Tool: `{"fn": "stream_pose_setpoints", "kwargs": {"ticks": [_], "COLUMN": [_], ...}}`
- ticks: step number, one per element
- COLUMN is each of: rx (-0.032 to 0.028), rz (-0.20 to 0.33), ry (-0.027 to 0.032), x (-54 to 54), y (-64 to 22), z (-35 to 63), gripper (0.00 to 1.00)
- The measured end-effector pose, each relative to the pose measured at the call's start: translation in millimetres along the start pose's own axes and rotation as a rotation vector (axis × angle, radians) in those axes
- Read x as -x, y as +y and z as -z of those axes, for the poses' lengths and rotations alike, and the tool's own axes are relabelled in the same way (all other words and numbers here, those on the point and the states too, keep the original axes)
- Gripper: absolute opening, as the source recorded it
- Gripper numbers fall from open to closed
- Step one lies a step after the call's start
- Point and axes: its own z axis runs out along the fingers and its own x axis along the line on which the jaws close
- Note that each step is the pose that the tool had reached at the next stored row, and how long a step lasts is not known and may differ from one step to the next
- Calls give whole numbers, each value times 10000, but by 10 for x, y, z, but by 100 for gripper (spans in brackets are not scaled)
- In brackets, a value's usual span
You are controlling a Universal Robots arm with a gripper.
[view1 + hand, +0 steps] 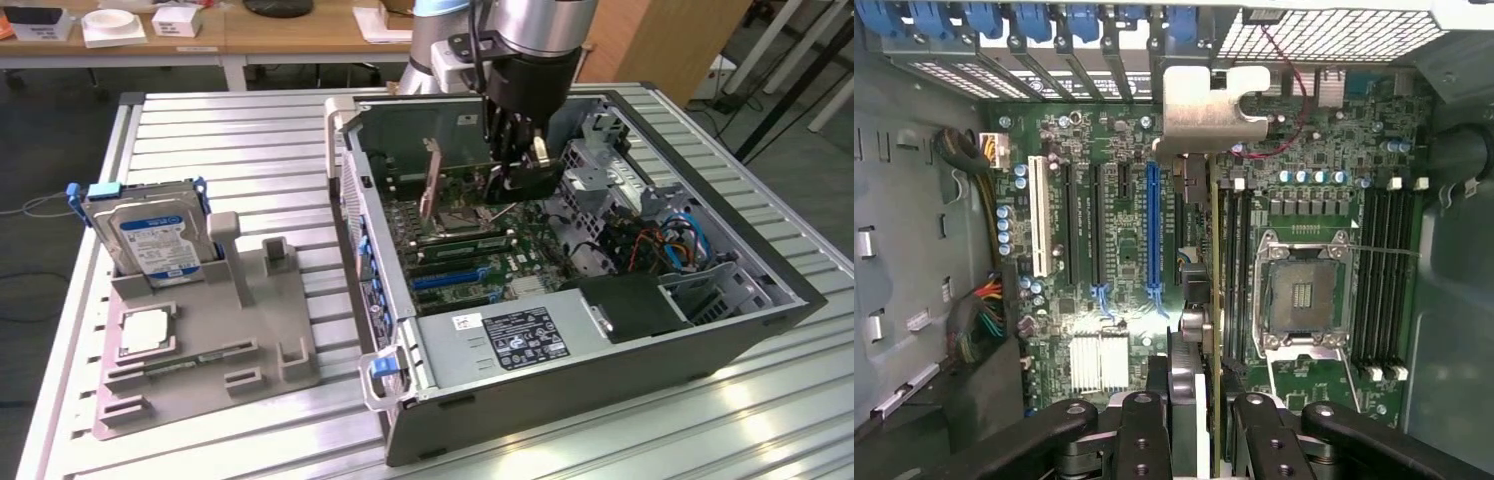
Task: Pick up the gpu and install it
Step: 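Insert the gpu into the slot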
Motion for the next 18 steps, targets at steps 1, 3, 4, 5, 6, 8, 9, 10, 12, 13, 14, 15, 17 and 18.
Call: {"fn": "stream_pose_setpoints", "kwargs": {"ticks": [1, 3, 4, 5, 6, 8, 9, 10, 12, 13, 14, 15, 17, 18], "rx": [0, -7, -16, -27, -38, -61, -72, -83, -102, -109, -112, -114, -116, -117], "rz": [0, -1, -1, 0, 1, 2, -3, -10, -35, -57, -88, -133, -210, -218], "ry": [1, 0, 0, -3, -3, -2, -1, -1, 2, 3, 7, 12, 19, 20], "x": [-11, -33, -42, -49, -55, -60, -62, -64, -67, -69, -73, -81, -97, -102], "y": [2, 13, 20, 28, 37, 66, 84, 100, 125, 130, 132, 132, 134, 134], "z": [-7, -23, -32, -42, -52, -74, -86, -97, -118, -129, -139, -147, -159, -162], "gripper": [29, 29, 29, 29, 29, 29, 29, 29, 29, 29, 29, 29, 29, 29]}}
